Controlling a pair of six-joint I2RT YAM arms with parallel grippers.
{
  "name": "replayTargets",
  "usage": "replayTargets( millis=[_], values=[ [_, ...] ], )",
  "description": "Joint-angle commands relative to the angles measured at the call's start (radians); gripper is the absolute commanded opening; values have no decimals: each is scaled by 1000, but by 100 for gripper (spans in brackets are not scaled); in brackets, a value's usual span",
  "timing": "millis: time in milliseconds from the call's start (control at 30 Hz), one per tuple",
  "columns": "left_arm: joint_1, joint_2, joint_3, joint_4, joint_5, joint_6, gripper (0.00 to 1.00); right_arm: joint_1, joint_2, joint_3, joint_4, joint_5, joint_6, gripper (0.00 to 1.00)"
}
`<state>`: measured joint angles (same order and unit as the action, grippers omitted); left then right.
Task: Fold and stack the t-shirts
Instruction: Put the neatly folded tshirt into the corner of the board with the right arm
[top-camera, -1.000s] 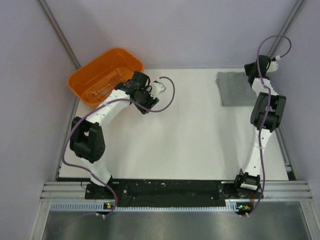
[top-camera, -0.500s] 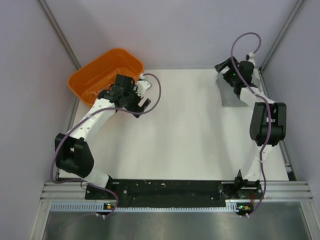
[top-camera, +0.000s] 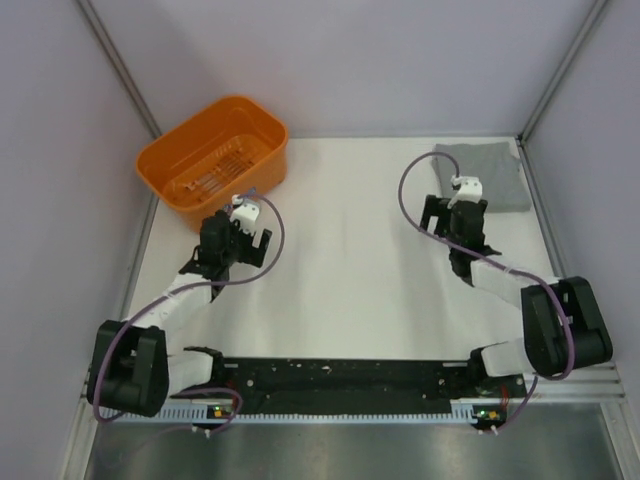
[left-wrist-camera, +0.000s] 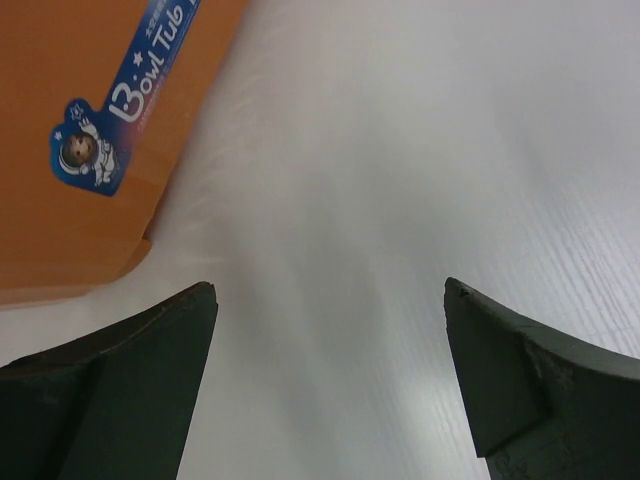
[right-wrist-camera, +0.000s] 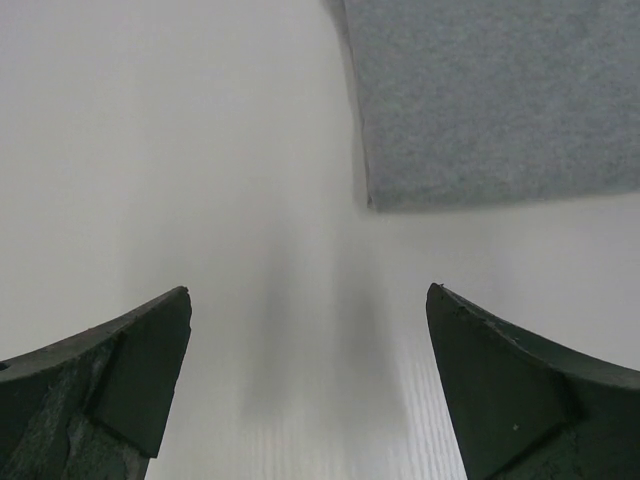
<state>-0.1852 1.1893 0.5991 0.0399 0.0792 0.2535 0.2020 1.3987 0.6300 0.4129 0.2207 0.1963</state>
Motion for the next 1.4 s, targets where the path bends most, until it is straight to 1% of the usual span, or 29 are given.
replayTargets(
  millis=[0, 33, 167, 233, 300, 367, 433, 467, 533, 567, 633, 700, 733, 767, 800, 867, 933, 1067, 1100, 1133, 1200, 1267, 1333, 1367],
  values=[
    [16, 19, -129, 498, -39, -86, 99, 28, -102, -122, 210, 102, -156, 99],
    [18, 36, -154, 549, -39, -94, 99, 28, -119, -150, 237, 82, -164, 99],
    [23, 133, -219, 751, -61, -105, 99, 30, -210, -268, 352, 120, -136, 98],
    [23, 147, -205, 733, -56, -91, 99, 28, -247, -297, 371, 143, -126, 98],
    [30, 171, -214, 796, -67, -91, 99, 30, -260, -308, 360, 170, -109, 98],
    [36, 164, -205, 762, -56, -99, 99, 30, -282, -300, 293, 187, -98, 98],
    [46, 162, -223, 798, -41, -100, 99, 30, -296, -291, 230, 239, -101, 98],
    [52, 158, -226, 799, -29, -103, 99, 34, -299, -300, 233, 273, -135, 98],
    [62, 155, -237, 813, -1, -106, 99, 46, -291, -369, 372, 366, -190, 99],
    [66, 153, -240, 822, 4, -108, 99, 45, -281, -407, 454, 390, -184, 99],
    [67, 151, -245, 825, 5, -109, 99, 45, -206, -489, 698, 338, -263, 99],
    [67, 151, -248, 831, 5, -111, 99, 46, -83, -487, 829, 313, -320, 99],
    [67, 151, -248, 831, 4, -111, 99, 47, -40, -452, 823, 331, -322, 99],
    [69, 151, -248, 833, 5, -111, 99, 42, -58, -432, 726, 333, -296, 99],
    [69, 151, -246, 831, 7, -111, 99, 21, -78, -428, 675, 292, -270, 99],
    [69, 151, -246, 831, 5, -111, 99, -15, -79, -450, 728, 263, -245, 99],
    [69, 150, -248, 833, 4, -112, 99, -41, -96, -447, 687, 226, -210, 99],
    [69, 150, -248, 833, 4, -111, 99, -96, -72, -454, 699, 151, -149, 99],
    [69, 151, -248, 833, 4, -112, 99, -98, -43, -455, 723, 154, -147, 99],
    [69, 151, -248, 833, 4, -112, 99, -99, -9, -460, 786, 163, -158, 99],
    [69, 151, -248, 834, 4, -112, 99, -98, -44, -454, 715, 155, -141, 99],
    [69, 150, -251, 835, 4, -112, 99, -99, -23, -463, 773, 163, -156, 99],
    [69, 148, -251, 838, 4, -112, 99, -99, -32, -457, 742, 158, -146, 99],
    [69, 150, -251, 838, 4, -112, 99, -99, -29, -458, 753, 160, -146, 99]
  ],
)
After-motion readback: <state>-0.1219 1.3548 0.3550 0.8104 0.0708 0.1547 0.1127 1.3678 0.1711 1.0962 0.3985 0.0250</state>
